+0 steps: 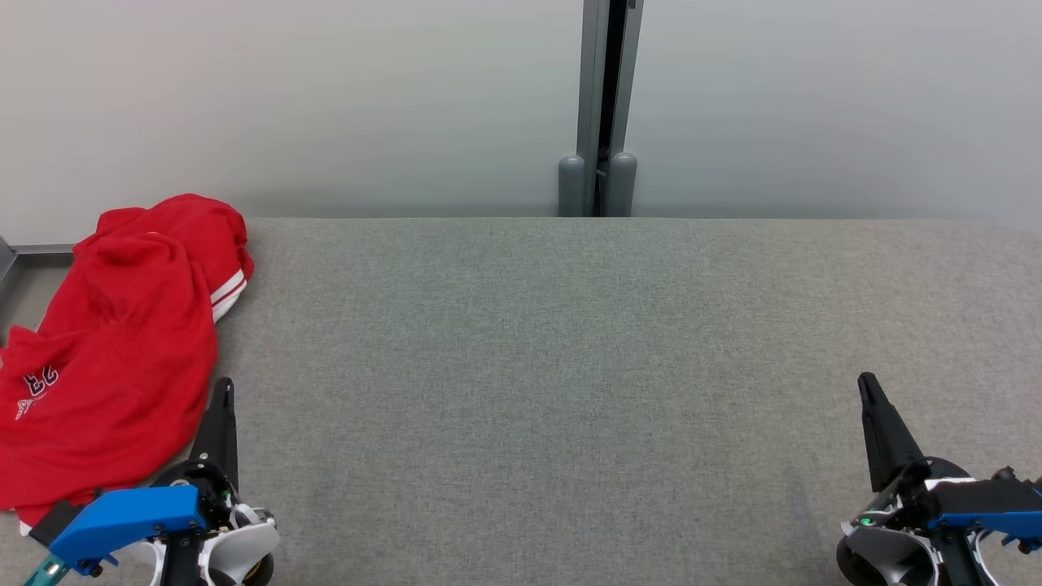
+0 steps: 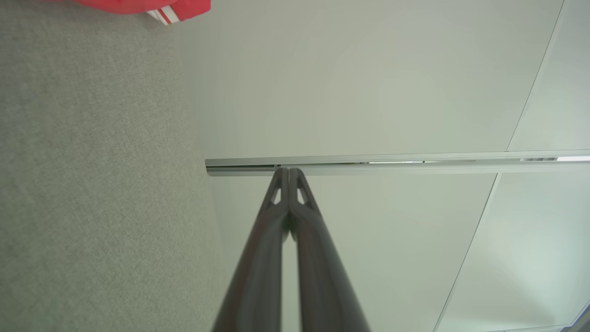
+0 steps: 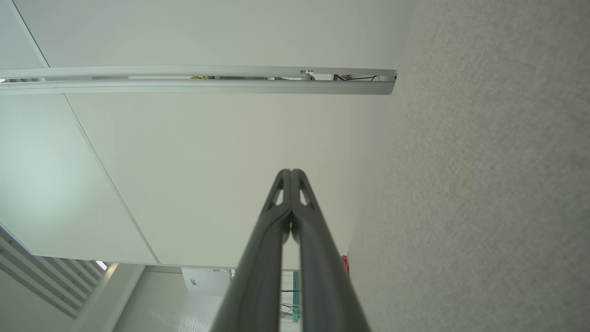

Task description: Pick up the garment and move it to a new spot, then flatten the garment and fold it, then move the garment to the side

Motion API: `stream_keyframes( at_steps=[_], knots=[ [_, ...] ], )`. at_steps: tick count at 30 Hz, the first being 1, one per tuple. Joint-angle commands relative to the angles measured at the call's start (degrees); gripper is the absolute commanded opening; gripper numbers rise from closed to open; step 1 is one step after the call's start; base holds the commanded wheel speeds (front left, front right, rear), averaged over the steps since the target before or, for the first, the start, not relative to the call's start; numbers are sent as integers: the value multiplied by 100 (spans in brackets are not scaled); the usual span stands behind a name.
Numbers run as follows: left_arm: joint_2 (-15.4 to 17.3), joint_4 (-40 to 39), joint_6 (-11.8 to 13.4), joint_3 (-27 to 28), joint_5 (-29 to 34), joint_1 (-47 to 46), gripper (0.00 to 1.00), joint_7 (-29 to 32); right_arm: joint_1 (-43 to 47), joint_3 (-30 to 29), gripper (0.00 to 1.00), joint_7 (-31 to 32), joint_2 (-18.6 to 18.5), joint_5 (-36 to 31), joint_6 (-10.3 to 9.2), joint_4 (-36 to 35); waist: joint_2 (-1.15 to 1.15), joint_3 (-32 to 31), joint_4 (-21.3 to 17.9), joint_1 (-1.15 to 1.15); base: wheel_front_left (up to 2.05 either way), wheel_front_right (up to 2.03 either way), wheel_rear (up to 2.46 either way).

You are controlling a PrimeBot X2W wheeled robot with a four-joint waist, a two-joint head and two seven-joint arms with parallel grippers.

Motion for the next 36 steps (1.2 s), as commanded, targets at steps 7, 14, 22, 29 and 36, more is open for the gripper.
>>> stream_keyframes(
  at_steps=[7, 14, 22, 29, 36],
  knots=[
    [-3, 45, 1, -3, 2, 23, 100, -8, 28, 7, 100, -3, 4, -1, -1, 36, 0, 0, 0, 0, 0, 0, 0],
    [-23, 159, 1, -144, 47, 245, 100, -133, 166, 94, 100, -128, 31, -60, -8, 202, 0, 2, 0, 0, 0, 0, 0],
    [-19, 39, 0, -343, 211, 309, 100, -358, 208, 144, 100, -353, 26, -285, -7, 207, 0, 5, 0, 0, 0, 0, 0],
    [-15, -72, -1, -424, 664, 308, 100, -539, 217, 117, 100, -535, 22, -914, -6, 147, 0, 8, 1, 0, 0, 0, 0],
    [-12, -275, 105, -483, 1642, 288, 100, -706, 226, 154, 100, -705, 18, -1937, -5, -126, 0, 13, 4, 0, 0, 0, 0]
  ],
)
